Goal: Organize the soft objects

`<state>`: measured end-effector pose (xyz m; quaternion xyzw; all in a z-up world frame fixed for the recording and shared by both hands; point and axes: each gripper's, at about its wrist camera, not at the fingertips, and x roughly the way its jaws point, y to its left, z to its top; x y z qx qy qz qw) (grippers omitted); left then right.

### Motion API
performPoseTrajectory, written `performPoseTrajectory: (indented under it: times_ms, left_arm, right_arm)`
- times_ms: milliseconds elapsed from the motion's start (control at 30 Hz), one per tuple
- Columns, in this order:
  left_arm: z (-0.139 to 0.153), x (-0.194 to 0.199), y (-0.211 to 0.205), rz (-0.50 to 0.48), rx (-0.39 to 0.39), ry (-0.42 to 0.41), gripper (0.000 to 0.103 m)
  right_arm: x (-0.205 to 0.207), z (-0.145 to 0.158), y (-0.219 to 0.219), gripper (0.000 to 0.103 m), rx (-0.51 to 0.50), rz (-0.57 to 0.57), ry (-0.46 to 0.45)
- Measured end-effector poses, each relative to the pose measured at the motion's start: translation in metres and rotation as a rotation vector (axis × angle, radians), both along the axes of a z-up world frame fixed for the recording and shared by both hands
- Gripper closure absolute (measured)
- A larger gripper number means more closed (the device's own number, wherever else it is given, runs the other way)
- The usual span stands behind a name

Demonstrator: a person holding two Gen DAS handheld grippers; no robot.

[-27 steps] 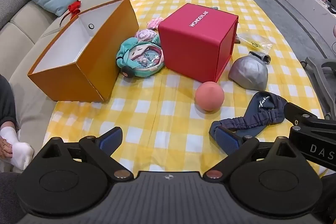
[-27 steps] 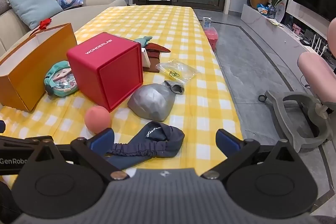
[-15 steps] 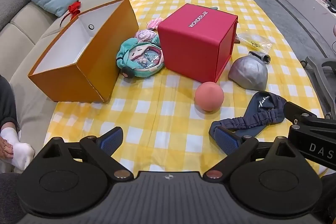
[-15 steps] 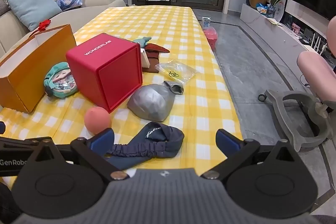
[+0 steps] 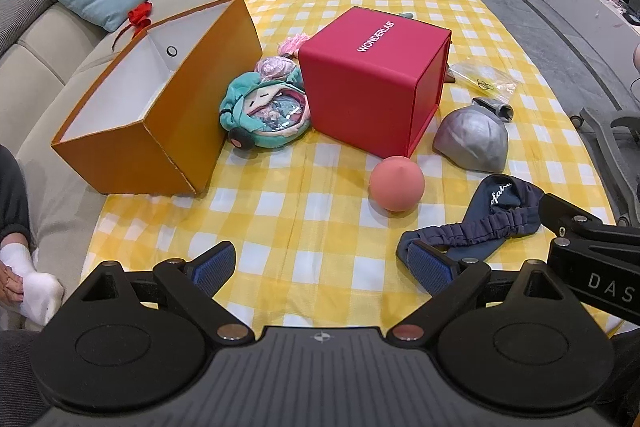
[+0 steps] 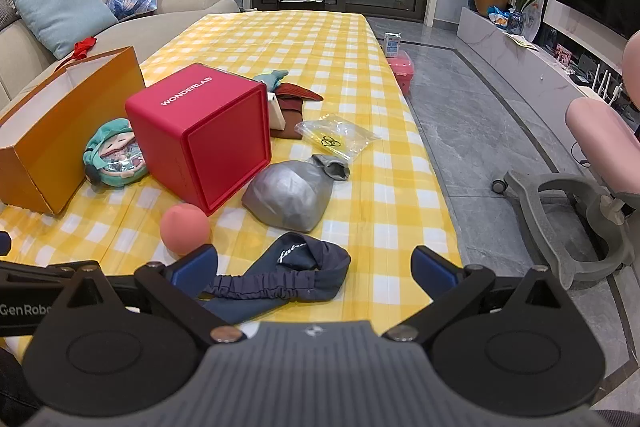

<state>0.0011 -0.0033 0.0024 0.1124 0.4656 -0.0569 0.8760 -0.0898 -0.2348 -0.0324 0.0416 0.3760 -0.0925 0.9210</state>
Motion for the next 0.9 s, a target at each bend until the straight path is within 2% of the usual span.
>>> performPoseTrajectory:
  times_ms: [900]
  left_arm:
    - [-0.0012,-0.0005,0.0022,-0.002,0.003,-0.004,0.000]
  right_arm:
    - [0.0002,0.0005,0.0003,0.002,0.000,0.000,-0.001]
